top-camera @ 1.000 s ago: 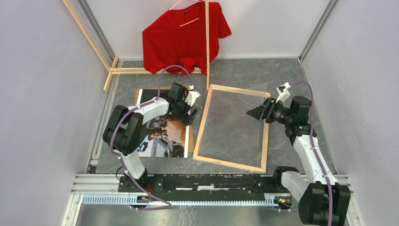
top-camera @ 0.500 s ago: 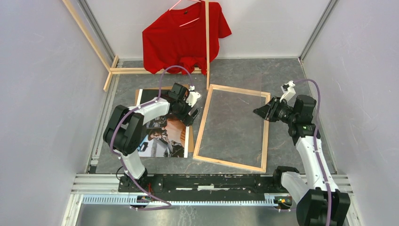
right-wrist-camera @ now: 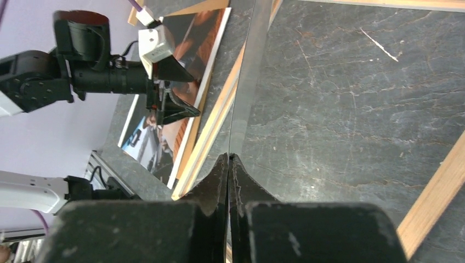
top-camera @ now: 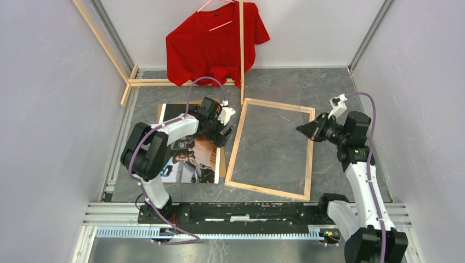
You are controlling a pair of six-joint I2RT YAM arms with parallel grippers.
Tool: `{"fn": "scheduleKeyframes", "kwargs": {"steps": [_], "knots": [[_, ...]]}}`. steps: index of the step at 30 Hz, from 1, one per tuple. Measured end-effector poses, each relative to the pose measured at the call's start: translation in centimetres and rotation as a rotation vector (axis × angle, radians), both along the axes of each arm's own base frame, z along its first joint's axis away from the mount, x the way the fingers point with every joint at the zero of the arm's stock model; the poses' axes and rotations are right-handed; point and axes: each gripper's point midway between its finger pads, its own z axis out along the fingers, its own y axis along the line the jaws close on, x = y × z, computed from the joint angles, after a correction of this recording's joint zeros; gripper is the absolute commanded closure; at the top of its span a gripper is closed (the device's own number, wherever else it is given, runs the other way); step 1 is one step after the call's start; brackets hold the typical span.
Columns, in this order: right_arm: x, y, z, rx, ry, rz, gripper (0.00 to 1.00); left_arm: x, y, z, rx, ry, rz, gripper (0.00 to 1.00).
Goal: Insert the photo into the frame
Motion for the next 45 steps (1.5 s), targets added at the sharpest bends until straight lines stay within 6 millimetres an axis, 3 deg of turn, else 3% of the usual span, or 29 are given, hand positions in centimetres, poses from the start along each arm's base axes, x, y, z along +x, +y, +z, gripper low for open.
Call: {"fn": "scheduleKeyframes", "kwargs": {"steps": [4,14,22,28,31,34,38,40,42,45], "knots": [[0.0,0.4,1.8,0.075,-0.014,-0.019,1.00,0.0,-0.1,0.0,0.000,0.000,-0.002,0.00],[-0.2,1.8,9.3,0.365,-0.138,-0.042,1.00,0.2,0.3,0.3,-0.034,0.021,0.010,0.00],[-1.2,2.9,14.4,0.525,-0.218,0.021,1.00,3.6,2.8,2.5,-0.101,-0.005,0.115,0.00],[-1.6,3.4,15.8,0.554,-0.267,0.060,1.00,5.5,5.0,3.5,-0.119,-0.031,0.178,0.00],[-1.6,3.4,14.3,0.534,-0.267,0.055,1.00,6.1,6.1,3.8,-0.115,-0.044,0.207,0.00],[-1.3,3.2,10.5,0.501,-0.209,0.019,1.00,6.3,6.4,4.0,-0.111,-0.052,0.218,0.00],[-1.1,2.7,2.7,0.460,-0.049,-0.068,1.00,6.4,6.6,4.5,-0.106,-0.070,0.223,0.00],[-1.7,2.4,-1.9,0.451,0.058,-0.121,1.00,6.3,6.6,4.8,-0.107,-0.076,0.222,0.00],[-2.4,2.1,-5.3,0.447,0.139,-0.165,1.00,6.1,6.5,4.8,-0.103,-0.077,0.219,0.00],[-2.9,1.6,-8.2,0.425,0.213,-0.220,1.00,5.2,6.1,4.1,-0.088,-0.061,0.203,0.00]]}}
